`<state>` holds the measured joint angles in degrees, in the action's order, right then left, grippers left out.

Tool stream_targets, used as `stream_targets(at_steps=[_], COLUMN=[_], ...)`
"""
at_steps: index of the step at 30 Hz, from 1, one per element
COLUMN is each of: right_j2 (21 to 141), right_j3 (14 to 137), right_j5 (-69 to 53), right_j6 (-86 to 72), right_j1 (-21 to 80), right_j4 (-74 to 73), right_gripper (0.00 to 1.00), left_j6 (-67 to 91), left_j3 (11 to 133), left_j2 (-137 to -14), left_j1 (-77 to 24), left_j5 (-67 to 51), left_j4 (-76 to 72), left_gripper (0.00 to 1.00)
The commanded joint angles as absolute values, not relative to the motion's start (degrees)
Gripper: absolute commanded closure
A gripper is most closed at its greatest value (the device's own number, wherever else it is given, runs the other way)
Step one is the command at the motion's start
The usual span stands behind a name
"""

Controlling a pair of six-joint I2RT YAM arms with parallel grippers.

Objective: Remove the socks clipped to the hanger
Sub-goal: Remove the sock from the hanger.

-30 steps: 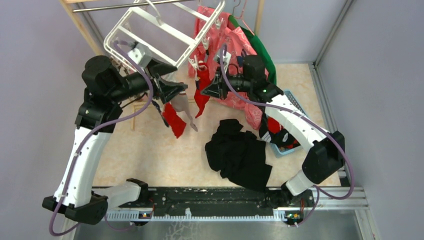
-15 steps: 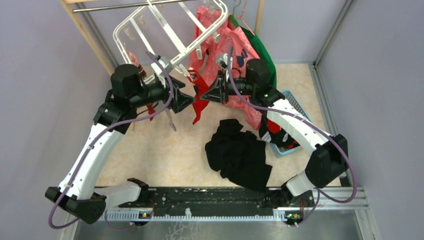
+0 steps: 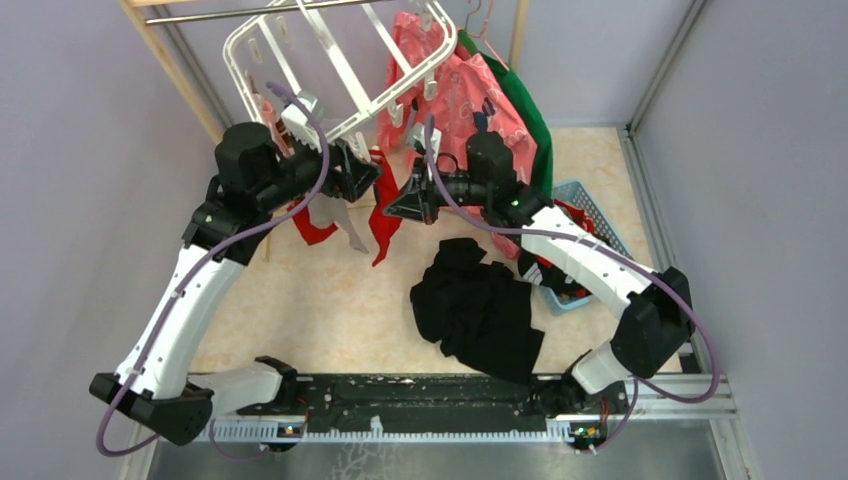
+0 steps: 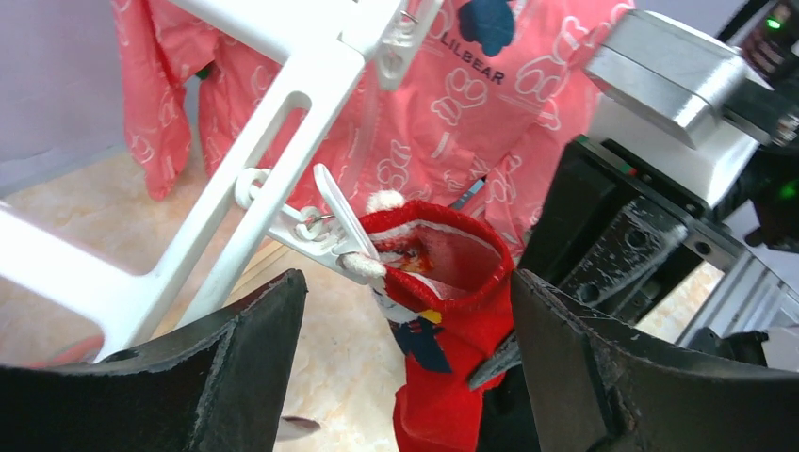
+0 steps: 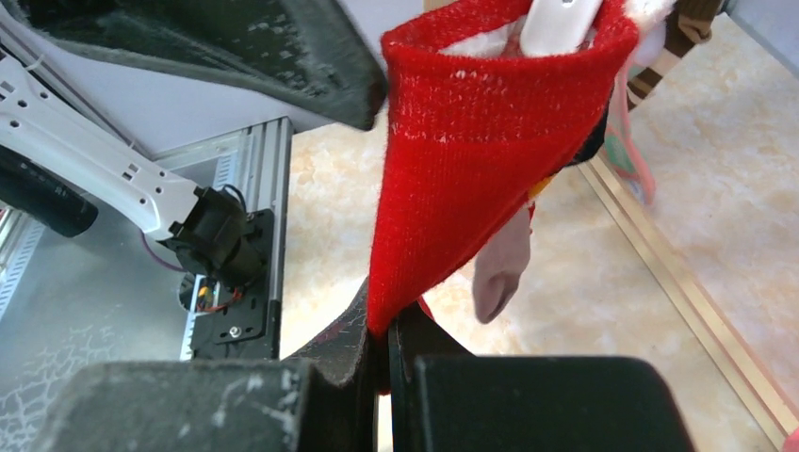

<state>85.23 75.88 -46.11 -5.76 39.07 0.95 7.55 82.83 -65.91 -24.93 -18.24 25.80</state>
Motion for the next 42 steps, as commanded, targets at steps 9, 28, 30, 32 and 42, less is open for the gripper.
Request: stream_targets(at_steps=[9, 28, 30, 32, 42], right_j2=[85.80, 86.81, 86.86, 86.94, 87.36], right_j3=[79.18, 79.95, 79.90, 79.89, 78.89], right_j5=[-44.28, -45.94, -46.12, -46.52, -47.86], right_j6=[-5.33, -9.00, -9.34, -9.76, -11.38], right_j1=[42.50, 43.87, 43.93, 43.92, 44.01], right_j4=[1.68, 3.75, 4.10, 4.42, 6.78], right_gripper=[1.00, 1.00, 1.00, 1.00, 1.00], left_j6=[11.28, 16.05, 16.25, 16.62, 19.65], left_j3=[84.06, 79.43, 78.05, 77.03, 73.64], left_j2=[-66.90, -67.33, -67.01, -66.81, -65.96], left_j1=[-22.96, -19.39, -19.05, -18.78, -16.27], left_j5=[-9.97, -11.89, -12.44, -12.52, -15.72], left_j4=[21.69, 14.75, 13.83, 13.38, 9.06], left_gripper=[0.21, 0.35, 0.34, 0.34, 0.33])
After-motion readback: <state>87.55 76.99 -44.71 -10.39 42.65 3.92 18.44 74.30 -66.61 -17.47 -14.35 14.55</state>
